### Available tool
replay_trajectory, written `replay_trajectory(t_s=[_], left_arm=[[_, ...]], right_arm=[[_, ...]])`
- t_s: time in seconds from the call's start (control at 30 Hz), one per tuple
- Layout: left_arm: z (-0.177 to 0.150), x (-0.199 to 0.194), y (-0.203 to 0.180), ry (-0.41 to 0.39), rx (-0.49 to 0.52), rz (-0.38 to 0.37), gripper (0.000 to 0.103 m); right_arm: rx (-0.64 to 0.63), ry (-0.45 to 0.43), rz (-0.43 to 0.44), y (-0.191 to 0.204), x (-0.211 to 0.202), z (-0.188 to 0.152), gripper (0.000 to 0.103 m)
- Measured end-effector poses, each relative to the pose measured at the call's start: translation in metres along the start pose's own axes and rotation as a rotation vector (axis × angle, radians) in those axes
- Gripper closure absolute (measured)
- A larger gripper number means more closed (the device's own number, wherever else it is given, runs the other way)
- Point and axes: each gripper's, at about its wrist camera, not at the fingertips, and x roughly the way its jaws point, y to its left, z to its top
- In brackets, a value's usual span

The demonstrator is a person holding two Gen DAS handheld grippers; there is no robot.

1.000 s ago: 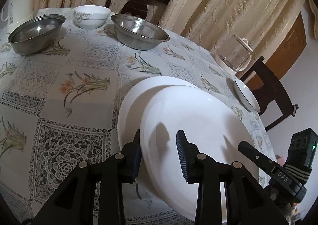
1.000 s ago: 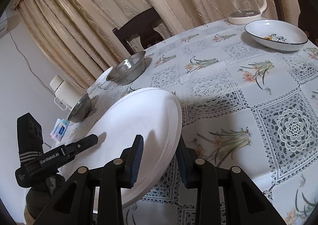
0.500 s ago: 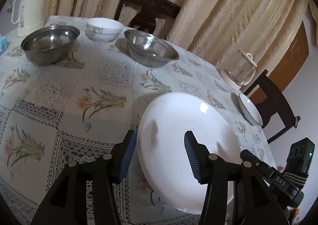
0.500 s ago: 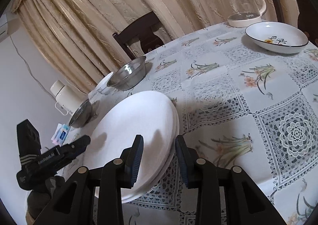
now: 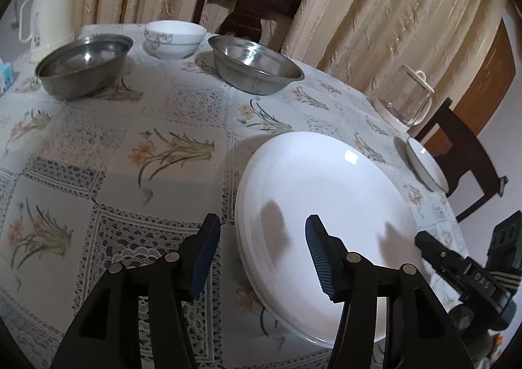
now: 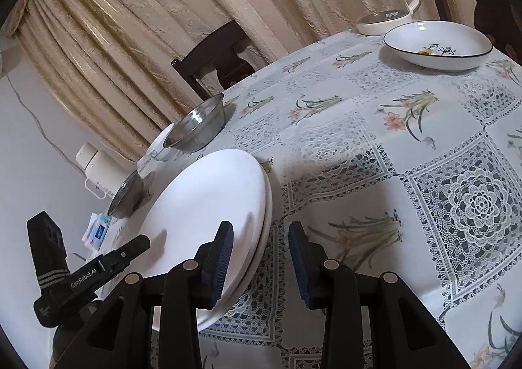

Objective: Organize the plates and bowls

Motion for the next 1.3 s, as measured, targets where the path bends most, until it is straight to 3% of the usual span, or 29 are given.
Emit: replay_trajectory(t_s=[0.2, 0.47, 0.6, 0.67, 1.3], left_arm=[[-0.003, 0.002, -0.006, -0.015, 0.047, 0.036, 0.045], [-0.006, 0.005, -0.011, -0.016, 0.076, 0.06, 0.045], [-0.007, 0.006, -0.013, -0.017, 0.083, 0.072, 0.043], [-0.008, 0.006, -0.016, -0.02, 0.089, 0.083, 0.039], [-0.013, 0.007, -0.031, -0.03, 0.134, 0.114, 0.036]], right_arm=[[0.02, -0.016, 0.003, -0.004, -0.002, 0.0, 0.056], [0.041, -0.019, 0.011, -0.006, -0.002, -0.001, 0.055], [0.044, -0.025, 0.016, -0.008, -0.004, 0.0, 0.048], [0.046, -0.027, 0.019, -0.009, -0.004, 0.0, 0.047], [0.067, -0.042, 0.046, -0.013, -0.011, -0.002, 0.043]])
